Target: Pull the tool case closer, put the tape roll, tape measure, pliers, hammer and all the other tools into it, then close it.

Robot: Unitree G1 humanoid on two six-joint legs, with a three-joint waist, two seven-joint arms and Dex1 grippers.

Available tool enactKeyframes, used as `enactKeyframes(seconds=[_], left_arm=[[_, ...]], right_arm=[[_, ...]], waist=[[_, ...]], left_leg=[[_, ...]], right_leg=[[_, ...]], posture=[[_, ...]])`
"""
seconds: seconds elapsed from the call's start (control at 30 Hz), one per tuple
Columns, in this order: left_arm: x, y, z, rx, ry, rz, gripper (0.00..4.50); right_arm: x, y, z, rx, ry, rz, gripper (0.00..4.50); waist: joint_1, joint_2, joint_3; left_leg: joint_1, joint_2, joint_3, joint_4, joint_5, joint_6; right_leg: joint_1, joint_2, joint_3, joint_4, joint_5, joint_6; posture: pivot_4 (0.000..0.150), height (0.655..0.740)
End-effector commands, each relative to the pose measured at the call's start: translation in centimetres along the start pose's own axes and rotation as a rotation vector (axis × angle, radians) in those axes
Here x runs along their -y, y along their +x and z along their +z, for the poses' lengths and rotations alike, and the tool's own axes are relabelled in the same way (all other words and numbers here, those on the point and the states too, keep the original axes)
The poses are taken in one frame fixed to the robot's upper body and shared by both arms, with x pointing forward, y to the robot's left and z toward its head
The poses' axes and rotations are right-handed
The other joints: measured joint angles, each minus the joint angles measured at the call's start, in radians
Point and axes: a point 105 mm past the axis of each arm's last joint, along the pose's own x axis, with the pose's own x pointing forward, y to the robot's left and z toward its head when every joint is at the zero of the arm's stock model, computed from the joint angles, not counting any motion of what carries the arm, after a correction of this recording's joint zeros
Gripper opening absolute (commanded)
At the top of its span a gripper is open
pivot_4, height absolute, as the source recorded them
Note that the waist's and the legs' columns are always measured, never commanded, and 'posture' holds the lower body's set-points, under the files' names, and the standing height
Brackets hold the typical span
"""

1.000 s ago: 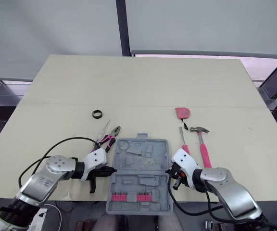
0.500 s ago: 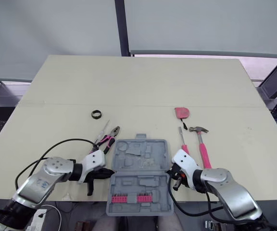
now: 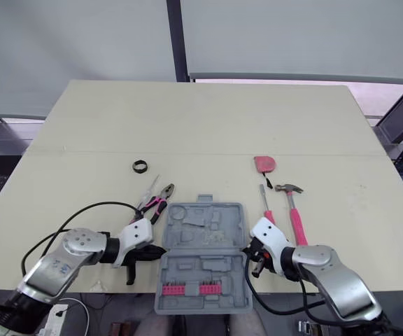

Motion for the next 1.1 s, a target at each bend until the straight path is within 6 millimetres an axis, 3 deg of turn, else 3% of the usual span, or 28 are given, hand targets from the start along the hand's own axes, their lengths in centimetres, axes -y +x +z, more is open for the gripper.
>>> enactKeyframes(seconds=[0.03, 0.23, 0.47, 0.6, 0.7, 0.83, 0.87, 0.97, 1.1], left_arm=[[0.0, 0.2, -0.2, -0.008, 0.01, 0.003, 0.0], [-0.3, 0.2, -0.2, -0.008, 0.011, 0.013, 0.0], [-2.0, -1.2, 0.0, 0.011, 0.023, 0.106, 0.0], [-1.7, -4.0, 1.7, 0.15, 0.059, 0.097, 0.0], [-2.2, -8.4, 2.6, 0.331, -0.055, 0.142, 0.0], [-2.6, -12.1, 1.0, 0.398, -0.2, 0.191, 0.0], [-3.0, -13.0, 0.0, 0.396, -0.246, 0.227, 0.26], [-4.9, -16.4, -3.9, 0.369, -0.346, 0.441, 1.32], [-6.0, -19.4, -7.8, 0.292, -0.389, 0.635, 3.34]], right_arm=[[0.1, -0.6, 0.7, 0.031, -0.026, -0.021, 0.06], [0.4, -0.7, 0.5, 0.027, -0.025, -0.035, 0.06], [1.4, -2.1, 0.1, 0.005, -0.034, -0.089, 0.06], [2.6, -4.6, 0.2, 0.021, -0.019, -0.157, 0.06], [3.4, -8.3, 1.0, 0.149, 0.073, -0.197, 0.06], [5.5, -12.3, 0.4, 0.219, 0.175, -0.322, 0.06], [6.2, -13.5, -0.2, 0.22, 0.194, -0.369, 0.02], [8.4, -17.9, -2.5, 0.199, 0.224, -0.535, 0.88], [10.0, -22.1, -5.4, 0.156, 0.245, -0.687, 2.86]], waist=[[0.0, 0.0, 0.0], [0.001, 0.0, 0.0], [0.001, 0.0, 0.0], [-0.001, 0.0, 0.0], [0.001, 0.0, 0.0], [0.0, 0.0, 0.0], [0.0, 0.001, 0.0], [0.001, 0.001, 0.0], [0.001, 0.0, 0.0]], left_leg=[[0.0, 0.0, 0.0, 0.0, 0.0, 0.0], [0.0, 0.0, 0.0, 0.0, 0.0, 0.0], [0.0, 0.0, 0.0, 0.0, 0.0, 0.0], [0.0, 0.0, 0.0, -0.001, 0.0, 0.0], [0.0, 0.0, 0.0, -0.002, 0.0, 0.0], [0.001, 0.0, -0.002, -0.002, 0.0, 0.0], [0.001, 0.0, -0.002, -0.002, 0.0, 0.0], [0.002, -0.001, -0.002, -0.003, 0.0, 0.0], [0.002, -0.002, -0.002, -0.007, 0.0, 0.0]], right_leg=[[0.0, 0.0, 0.0, 0.0, 0.0, 0.0], [0.0, 0.0, 0.0, 0.0, 0.0, 0.0], [0.0, 0.0, 0.0, 0.0, 0.0, 0.0], [0.0, 0.0, 0.0, 0.0, 0.0, 0.0], [0.0, 0.0, 0.0, -0.001, 0.0, 0.0], [0.002, 0.0, -0.001, -0.003, 0.0, 0.0], [0.003, 0.0, -0.002, -0.004, 0.0, 0.0], [0.004, -0.001, -0.002, -0.005, 0.0, 0.0], [0.004, -0.001, -0.002, -0.009, 0.0, 0.0]], posture=[[0.15, 0.74], [0.15, 0.74], [0.15, 0.74], [0.15, 0.74], [0.15, 0.74], [0.15, 0.74], [0.15, 0.74], [0.15, 0.74], [0.15, 0.74]])
